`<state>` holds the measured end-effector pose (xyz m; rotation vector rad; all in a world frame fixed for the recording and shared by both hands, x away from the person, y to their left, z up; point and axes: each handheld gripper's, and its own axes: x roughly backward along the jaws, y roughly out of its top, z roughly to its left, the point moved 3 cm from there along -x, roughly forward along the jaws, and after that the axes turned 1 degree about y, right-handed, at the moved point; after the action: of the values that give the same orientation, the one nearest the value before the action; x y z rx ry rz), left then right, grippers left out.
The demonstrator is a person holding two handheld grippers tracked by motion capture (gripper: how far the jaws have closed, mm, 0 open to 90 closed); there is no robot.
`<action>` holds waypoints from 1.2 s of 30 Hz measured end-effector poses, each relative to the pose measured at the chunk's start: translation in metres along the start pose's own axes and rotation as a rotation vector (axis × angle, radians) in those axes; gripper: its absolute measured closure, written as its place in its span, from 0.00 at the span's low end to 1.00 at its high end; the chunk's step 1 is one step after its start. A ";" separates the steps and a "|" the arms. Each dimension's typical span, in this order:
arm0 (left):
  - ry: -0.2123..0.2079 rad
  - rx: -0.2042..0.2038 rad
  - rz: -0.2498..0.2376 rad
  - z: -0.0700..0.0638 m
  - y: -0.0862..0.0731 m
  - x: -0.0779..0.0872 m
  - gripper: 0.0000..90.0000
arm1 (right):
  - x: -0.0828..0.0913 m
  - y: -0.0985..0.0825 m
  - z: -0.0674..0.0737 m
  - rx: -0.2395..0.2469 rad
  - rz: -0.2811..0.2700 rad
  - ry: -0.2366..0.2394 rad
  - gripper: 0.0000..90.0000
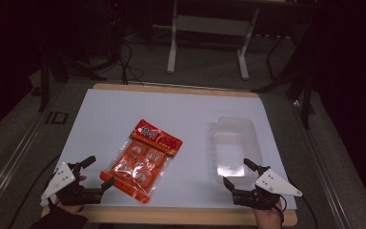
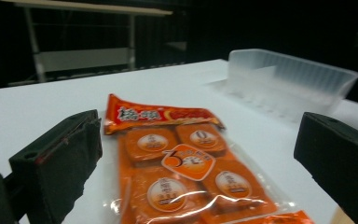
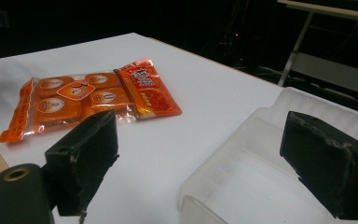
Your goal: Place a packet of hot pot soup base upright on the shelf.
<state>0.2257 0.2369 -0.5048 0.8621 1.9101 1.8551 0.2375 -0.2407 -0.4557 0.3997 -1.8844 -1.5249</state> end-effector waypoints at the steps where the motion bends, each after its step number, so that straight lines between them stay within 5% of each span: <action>1: -0.007 -0.009 0.005 0.000 0.000 0.000 0.02 | -0.001 0.000 0.000 -0.001 0.007 0.004 0.12; 7: -0.073 0.015 0.015 0.000 0.000 0.000 0.02 | -0.004 -0.003 0.005 0.048 0.031 0.025 0.15; 12: -0.085 0.024 0.045 -0.005 0.004 0.000 0.02 | -0.004 0.000 0.009 0.054 0.025 0.052 0.16; 19: -0.187 -0.016 0.086 -0.015 0.008 -0.004 0.02 | -0.003 0.005 0.017 0.047 0.010 0.121 0.14; 23: -0.227 0.011 0.082 -0.015 0.015 -0.009 0.02 | -0.002 0.009 0.021 0.057 -0.007 0.126 0.12; 31: -0.219 -0.041 0.120 -0.015 0.023 -0.022 0.02 | 0.003 0.018 0.023 0.068 -0.021 0.110 0.11; 36: -0.219 -0.030 0.098 -0.005 0.034 -0.031 0.02 | 0.005 0.021 0.020 0.047 -0.047 0.116 0.11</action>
<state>0.2526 0.2119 -0.4761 1.1176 1.7310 1.7560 0.2237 -0.2236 -0.4360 0.5457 -1.8347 -1.4578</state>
